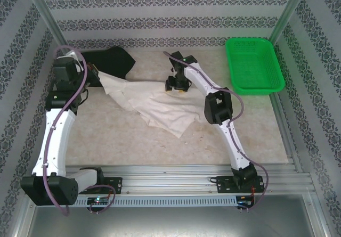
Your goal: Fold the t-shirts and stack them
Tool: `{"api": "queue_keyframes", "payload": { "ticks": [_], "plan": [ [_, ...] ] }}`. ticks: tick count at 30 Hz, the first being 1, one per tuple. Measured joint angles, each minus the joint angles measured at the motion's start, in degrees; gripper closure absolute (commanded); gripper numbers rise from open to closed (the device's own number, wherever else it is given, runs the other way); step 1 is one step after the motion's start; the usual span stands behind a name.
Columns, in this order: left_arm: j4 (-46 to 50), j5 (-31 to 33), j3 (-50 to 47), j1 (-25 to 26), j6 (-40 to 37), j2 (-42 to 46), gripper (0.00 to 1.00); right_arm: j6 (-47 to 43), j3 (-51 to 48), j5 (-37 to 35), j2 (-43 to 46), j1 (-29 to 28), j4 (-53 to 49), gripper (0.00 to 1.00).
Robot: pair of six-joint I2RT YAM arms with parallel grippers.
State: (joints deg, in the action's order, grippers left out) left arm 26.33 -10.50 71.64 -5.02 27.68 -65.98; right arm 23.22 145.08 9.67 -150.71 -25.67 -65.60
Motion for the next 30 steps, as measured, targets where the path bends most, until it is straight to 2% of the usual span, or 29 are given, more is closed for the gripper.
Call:
{"api": "queue_keyframes", "payload": {
  "ticks": [2, 3, 7, 11, 13, 15, 19, 27, 30],
  "plan": [
    [0.22, -0.24, -2.36, -0.04, 0.0, 1.27, 1.0, -1.95, -1.97, -0.74, 2.8, -0.79, 0.9, 0.31],
    [0.22, -0.57, -3.72, -0.04, 0.02, 1.99, 1.0, -2.47, -6.27, -0.59, 6.27, -1.25, 2.38, 0.31],
    [0.35, -2.49, -9.22, -0.13, 0.48, 5.09, 1.0, 0.28, -32.24, 4.28, 28.76, -1.81, 9.07, 0.27],
    [0.15, -4.66, -15.58, -0.26, 1.79, 8.7, 1.0, 9.31, -57.33, 12.52, 53.18, 1.22, 17.9, 0.29],
    [0.07, -5.64, -17.97, -0.26, 2.23, 9.88, 1.0, 15.39, -69.92, 16.72, 60.94, 3.17, 23.69, 0.29],
    [0.02, -6.51, -20.11, -0.24, 2.47, 10.73, 1.0, 20.96, -79.45, 19.45, 63.14, 4.13, 28.22, 0.3],
    [-0.07, -7.61, -22.27, -0.24, 2.6, 11.74, 1.0, 30.27, -92.19, 23.26, 57.29, 3.28, 36.39, 0.31],
    [-0.26, -8.72, -23.41, -0.24, 2.62, 13.66, 1.0, 38.01, -92.96, 25.79, 51.69, 1.51, 46.9, 0.35],
    [-0.26, -8.83, -23.71, -0.24, 2.62, 14.38, 1.0, 39.19, -92.08, 26.47, 49.94, 1.49, 47.06, 0.38]
  ]
}}
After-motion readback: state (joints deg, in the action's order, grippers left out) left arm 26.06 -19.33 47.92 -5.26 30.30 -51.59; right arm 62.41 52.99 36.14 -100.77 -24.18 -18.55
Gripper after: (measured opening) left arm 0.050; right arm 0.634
